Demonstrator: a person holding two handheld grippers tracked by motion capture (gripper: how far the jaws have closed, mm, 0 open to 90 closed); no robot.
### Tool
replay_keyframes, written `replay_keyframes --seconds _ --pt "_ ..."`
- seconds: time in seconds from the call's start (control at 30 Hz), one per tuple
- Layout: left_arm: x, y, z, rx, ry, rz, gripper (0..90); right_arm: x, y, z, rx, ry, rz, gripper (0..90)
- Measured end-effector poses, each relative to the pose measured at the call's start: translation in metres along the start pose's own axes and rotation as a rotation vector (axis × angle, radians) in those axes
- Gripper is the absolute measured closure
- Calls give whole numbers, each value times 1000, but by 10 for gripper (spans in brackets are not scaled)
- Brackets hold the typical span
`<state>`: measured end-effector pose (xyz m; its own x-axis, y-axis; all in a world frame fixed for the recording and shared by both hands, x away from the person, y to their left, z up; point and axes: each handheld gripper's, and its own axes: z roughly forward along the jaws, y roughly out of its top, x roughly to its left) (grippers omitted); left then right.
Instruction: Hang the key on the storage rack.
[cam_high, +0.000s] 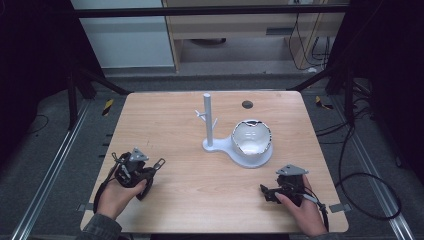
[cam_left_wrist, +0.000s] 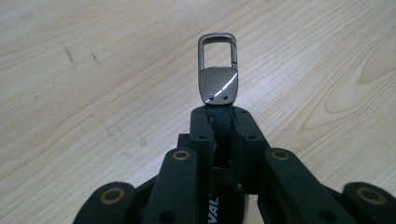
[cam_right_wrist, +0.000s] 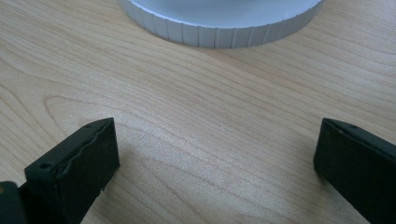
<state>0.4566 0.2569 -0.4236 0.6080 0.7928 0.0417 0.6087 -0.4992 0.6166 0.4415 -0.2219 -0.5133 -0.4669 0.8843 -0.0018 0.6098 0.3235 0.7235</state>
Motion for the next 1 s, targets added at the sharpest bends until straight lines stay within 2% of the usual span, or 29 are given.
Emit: replay_keyframes --seconds 0.13,0.2,0.37,0.47,0.53,0.57,1.0 --pt "-3 -1 -10 -41 4 4 799 1 1 0 3 -9 14 4" --pt "-4 -2 -17 -76 23 10 800 1 1 0 2 -10 15 4" --pt "-4 -3 -28 -154 41 -11 801 2 0 0 2 -12 19 4" --pt "-5 1 -29 -191 25 -25 802 3 0 0 1 -25 21 5" --pt "-7 5 -27 -204 8 -31 802 3 -1 -1 -1 -31 24 6" --pt "-8 7 -26 -201 2 -20 802 4 -1 -1 2 -28 36 6" --pt "-17 28 -12 -218 -19 -13 801 4 -1 -1 2 -26 31 3"
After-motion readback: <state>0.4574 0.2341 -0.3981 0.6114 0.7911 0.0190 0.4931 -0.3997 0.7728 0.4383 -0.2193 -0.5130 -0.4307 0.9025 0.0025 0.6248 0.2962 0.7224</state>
